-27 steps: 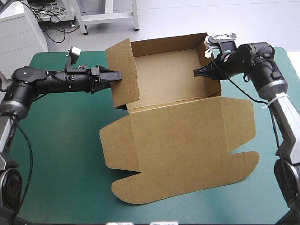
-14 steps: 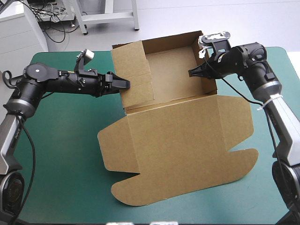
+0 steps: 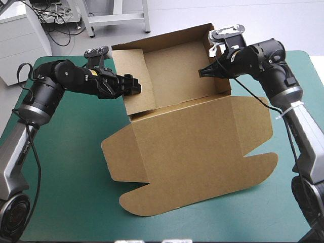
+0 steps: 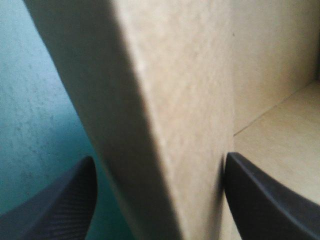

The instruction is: Fold the box

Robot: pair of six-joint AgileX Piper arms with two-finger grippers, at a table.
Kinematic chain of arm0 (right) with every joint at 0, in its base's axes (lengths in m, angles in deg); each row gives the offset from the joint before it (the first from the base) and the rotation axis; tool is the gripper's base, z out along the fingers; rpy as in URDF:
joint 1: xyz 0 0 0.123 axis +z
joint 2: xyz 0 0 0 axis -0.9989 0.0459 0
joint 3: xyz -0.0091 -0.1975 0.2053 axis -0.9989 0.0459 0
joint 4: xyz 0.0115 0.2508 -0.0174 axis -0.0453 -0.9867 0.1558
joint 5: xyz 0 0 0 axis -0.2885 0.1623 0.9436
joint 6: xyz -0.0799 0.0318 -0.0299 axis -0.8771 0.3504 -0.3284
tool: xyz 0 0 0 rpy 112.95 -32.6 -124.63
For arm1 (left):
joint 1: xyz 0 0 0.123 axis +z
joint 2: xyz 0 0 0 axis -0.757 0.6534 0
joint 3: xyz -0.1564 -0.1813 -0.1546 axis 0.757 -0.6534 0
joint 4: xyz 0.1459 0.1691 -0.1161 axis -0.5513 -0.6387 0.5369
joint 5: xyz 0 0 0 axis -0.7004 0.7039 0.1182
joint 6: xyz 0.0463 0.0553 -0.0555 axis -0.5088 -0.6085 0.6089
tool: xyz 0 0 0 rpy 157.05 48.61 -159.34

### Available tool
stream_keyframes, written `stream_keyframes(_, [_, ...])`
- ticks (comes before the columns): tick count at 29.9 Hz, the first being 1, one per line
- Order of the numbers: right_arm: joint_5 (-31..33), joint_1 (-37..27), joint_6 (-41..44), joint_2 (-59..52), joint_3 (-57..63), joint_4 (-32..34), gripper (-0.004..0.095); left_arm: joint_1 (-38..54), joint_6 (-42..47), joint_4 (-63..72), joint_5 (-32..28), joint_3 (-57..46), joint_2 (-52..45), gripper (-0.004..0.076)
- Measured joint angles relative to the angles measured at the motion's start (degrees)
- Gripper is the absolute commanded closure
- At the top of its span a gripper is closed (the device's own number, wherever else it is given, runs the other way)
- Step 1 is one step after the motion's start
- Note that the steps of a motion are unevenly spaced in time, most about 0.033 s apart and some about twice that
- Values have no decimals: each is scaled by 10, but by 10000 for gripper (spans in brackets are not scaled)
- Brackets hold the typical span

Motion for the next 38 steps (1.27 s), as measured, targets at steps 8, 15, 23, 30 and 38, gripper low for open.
stream_keyframes(8, [31, 0, 3, 0, -24, 4, 910, -14, 54, -29, -53, 0, 0, 260])
stream_keyframes(15, [38, 8, 19, 0, -25, 21, 909, -14, 72, -34, -81, 0, 0, 505])
stream_keyframes(23, [42, 70, 83, -3, -29, 131, 910, -18, 90, -95, -87, 0, 9, 756])
stream_keyframes(30, [54, 77, 103, -3, -29, 142, 910, -55, 140, -186, -87, 0, 10, 756])
stream_keyframes(38, [118, 63, 130, 4, -29, 108, 912, -108, 196, -301, -50, 2, 14, 756])
